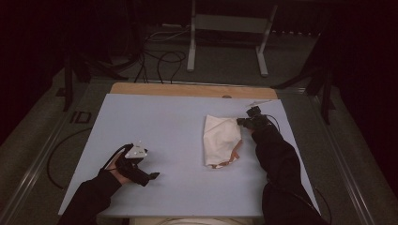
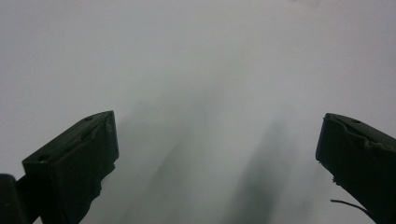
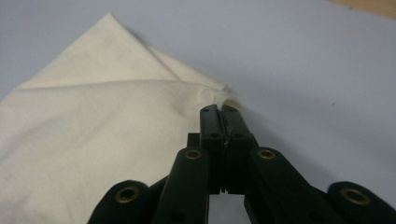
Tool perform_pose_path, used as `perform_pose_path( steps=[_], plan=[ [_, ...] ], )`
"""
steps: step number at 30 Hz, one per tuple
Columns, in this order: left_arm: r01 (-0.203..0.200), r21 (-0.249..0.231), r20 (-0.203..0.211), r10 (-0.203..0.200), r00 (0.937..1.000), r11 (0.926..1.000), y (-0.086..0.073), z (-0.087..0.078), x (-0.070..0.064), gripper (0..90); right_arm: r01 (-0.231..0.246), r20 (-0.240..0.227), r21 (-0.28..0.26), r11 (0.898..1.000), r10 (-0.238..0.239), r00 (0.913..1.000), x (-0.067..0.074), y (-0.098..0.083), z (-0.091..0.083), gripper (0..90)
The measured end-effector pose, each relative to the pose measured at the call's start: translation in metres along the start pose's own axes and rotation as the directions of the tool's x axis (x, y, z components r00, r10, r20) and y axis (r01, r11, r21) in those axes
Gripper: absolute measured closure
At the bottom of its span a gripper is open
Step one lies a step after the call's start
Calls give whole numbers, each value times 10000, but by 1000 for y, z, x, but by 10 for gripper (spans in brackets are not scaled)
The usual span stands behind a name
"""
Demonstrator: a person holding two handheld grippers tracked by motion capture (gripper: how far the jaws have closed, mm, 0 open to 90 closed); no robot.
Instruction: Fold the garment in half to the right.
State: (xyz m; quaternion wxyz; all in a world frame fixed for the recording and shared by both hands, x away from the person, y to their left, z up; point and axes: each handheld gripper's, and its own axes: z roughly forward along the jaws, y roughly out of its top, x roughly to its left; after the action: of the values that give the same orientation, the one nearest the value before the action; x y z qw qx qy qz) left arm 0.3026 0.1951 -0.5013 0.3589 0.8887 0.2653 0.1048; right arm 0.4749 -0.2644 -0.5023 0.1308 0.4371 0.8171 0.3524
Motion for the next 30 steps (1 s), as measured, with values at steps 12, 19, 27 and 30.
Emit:
perform_pose_path(
  steps=[12, 19, 27, 30],
  plan=[
    [704, -396, -448, -722, 9964, 9967, -20, -18, 4, 0, 612, 653, -1104, 9920, -542, 9964, 9, 25, -17, 900],
    [685, -301, -648, -704, 9954, 9972, -26, -20, 2, 0, 237, 773, -737, 9970, -180, 9968, 0, 20, -9, 900],
    [764, -433, -741, -795, 9941, 9961, -27, -23, 4, 0, -132, 877, -103, 9999, 140, 9960, -6, 7, 10, 900],
    [805, -431, -753, -836, 9937, 9958, -28, -23, 5, 0, -129, 1011, 91, 9999, 119, 9948, -6, 5, 14, 900]
  ],
)
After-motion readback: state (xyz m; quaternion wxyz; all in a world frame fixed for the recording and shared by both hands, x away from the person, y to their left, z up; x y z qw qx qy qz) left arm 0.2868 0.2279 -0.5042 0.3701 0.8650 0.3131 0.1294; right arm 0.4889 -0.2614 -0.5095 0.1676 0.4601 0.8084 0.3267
